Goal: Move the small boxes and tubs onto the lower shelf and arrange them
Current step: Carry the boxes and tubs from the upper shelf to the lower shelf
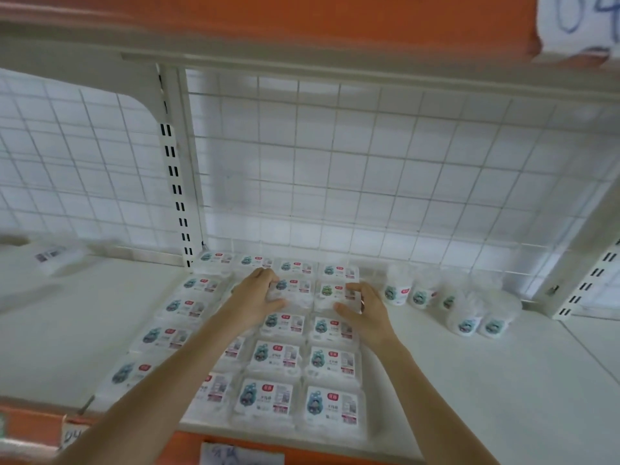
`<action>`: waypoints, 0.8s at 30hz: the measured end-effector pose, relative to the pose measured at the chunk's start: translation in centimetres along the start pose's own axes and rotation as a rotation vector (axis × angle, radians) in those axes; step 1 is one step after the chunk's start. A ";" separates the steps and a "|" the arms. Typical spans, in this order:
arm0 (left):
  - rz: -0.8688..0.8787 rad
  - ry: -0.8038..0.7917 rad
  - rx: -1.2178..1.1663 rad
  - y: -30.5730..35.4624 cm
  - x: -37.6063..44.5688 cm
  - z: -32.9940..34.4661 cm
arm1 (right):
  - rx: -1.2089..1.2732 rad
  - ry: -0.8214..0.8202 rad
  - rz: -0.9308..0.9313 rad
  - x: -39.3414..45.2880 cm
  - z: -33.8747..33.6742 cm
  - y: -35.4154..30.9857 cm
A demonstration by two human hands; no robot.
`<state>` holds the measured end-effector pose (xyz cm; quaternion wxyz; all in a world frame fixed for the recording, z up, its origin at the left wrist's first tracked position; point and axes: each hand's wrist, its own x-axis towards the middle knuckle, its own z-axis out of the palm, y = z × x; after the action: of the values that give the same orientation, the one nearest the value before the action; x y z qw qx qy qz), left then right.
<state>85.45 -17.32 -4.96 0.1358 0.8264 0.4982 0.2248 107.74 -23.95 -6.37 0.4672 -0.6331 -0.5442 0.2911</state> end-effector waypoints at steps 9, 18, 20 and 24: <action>-0.047 -0.063 -0.120 0.5 -0.5 -0.7 | -0.265 -0.004 0.007 -1.4 -0.3 -1.8; 0.154 0.157 -0.063 3.0 -8.3 -4.7 | -0.753 0.044 -0.375 -10.0 -4.8 -5.3; 0.206 0.209 0.053 3.4 -11.1 -5.6 | -0.829 0.046 -0.427 -12.8 -5.4 -5.5; 0.206 0.277 0.255 4.4 -17.7 -5.9 | -0.912 0.038 -0.515 -18.4 -6.1 -4.9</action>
<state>78.71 -35.00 -2.08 -0.0633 0.8446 0.4494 0.2840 106.66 -43.46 -2.07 0.2104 -0.6231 -0.7451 -0.1114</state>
